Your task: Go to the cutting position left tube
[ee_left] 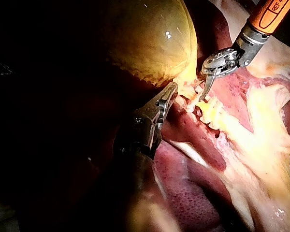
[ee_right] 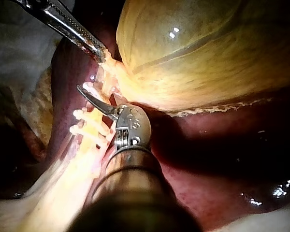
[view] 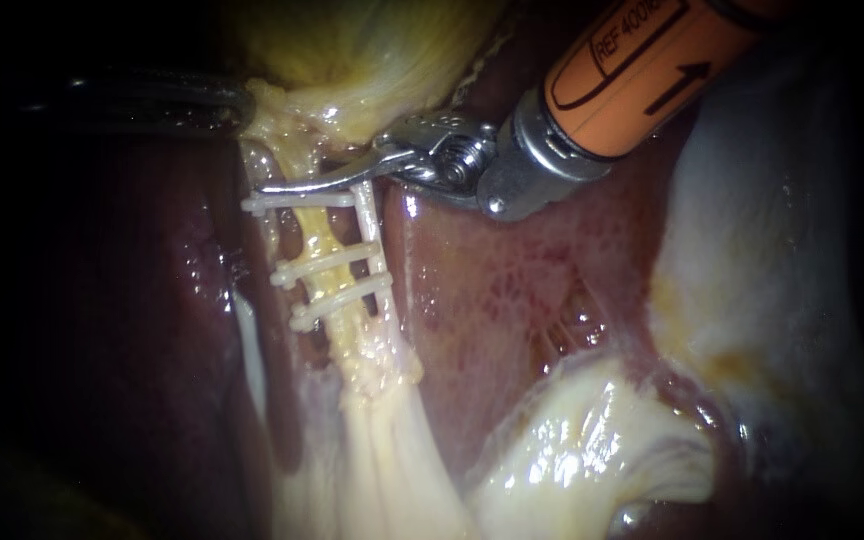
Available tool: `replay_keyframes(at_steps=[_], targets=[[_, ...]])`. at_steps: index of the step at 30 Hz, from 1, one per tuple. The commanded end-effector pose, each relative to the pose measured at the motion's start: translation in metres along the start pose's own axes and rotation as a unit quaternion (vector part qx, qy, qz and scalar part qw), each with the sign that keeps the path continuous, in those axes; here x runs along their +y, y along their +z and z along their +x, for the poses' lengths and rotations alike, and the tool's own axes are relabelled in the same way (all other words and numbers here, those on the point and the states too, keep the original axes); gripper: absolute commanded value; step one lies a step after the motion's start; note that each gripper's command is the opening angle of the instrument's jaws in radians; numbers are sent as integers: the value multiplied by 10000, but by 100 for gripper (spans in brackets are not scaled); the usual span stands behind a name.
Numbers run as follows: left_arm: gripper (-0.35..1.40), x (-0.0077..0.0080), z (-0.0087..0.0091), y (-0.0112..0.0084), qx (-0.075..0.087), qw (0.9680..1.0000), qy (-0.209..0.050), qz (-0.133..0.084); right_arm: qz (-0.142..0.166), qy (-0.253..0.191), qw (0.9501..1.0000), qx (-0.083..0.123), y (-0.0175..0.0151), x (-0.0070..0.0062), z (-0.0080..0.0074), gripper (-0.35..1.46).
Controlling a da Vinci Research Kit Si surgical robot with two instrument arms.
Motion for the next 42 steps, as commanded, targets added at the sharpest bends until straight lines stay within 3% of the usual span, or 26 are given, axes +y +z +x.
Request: replay_keyframes(at_steps=[1, 9, 18, 25, 37, 42], targets=[[-35, 0, 0, 0, -1, 10000, 3, -1, 7, -1, 10000, -3, 0, -1, 0, 136], [-35, 0, 1, 0, -1, 10000, 5, -1, 236, -27, 9996, -156, -7, -7, -8, 134], [-35, 0, 1, -1, -1, 10000, 6, 1, 524, 0, 9973, -507, -9, -14, -40, 134], [-35, 0, 2, -1, -1, 10000, 6, 2, 954, 158, 9921, -802, -2, -27, -56, 131], [-35, 0, 2, -2, -1, 10000, 6, 2, 1057, 310, 9895, -935, 7, -34, -71, 131], [-35, 0, 1, -2, -1, 10000, 5, 1, 1090, 313, 9899, -856, 12, -33, -71, 131]])
